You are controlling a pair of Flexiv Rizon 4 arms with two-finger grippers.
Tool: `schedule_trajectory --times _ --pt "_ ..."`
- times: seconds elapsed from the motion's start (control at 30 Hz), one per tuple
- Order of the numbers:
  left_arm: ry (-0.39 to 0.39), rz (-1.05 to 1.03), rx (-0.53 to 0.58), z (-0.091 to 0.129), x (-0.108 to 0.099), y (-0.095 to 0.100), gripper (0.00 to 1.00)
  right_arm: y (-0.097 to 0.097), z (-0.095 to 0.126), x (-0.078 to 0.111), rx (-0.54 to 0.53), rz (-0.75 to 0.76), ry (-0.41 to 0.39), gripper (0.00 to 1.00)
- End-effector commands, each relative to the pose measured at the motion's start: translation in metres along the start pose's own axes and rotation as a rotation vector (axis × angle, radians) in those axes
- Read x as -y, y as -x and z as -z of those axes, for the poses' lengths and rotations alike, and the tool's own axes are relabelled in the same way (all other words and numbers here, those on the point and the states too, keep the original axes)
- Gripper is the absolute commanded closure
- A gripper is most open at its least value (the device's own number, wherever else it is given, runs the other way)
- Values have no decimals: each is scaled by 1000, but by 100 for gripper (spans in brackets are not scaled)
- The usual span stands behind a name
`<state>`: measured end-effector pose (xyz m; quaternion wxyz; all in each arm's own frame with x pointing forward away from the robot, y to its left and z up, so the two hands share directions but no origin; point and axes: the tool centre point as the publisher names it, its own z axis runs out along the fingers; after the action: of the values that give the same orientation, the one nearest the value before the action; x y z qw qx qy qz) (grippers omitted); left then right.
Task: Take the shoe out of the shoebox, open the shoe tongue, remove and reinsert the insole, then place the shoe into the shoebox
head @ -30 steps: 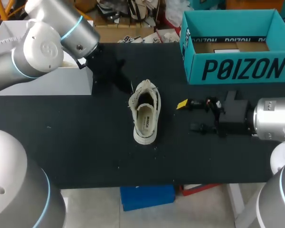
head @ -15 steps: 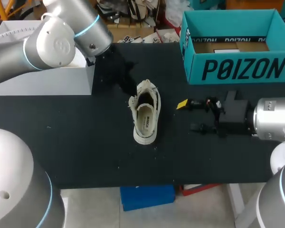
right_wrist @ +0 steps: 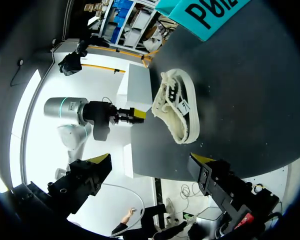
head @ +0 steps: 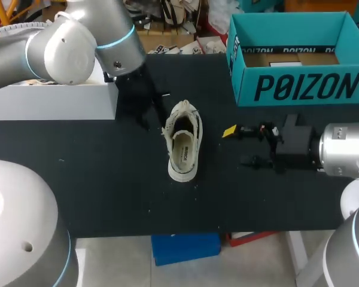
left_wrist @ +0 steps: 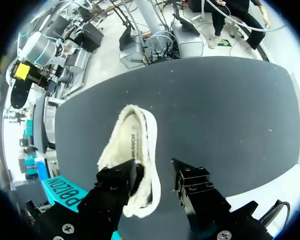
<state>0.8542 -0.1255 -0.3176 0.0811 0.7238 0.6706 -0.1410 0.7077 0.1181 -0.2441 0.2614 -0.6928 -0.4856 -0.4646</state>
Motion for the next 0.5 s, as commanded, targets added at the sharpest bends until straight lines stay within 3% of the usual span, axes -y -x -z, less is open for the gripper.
schedule_trajectory --times 0.03,0.5 --pt "10 -3 -28 -9 -4 -1 56 -1 -1 0 2 0 1 0" --pt "-6 -13 -50 -41 -22 -1 56 -1 -1 0 2 0 1 0"
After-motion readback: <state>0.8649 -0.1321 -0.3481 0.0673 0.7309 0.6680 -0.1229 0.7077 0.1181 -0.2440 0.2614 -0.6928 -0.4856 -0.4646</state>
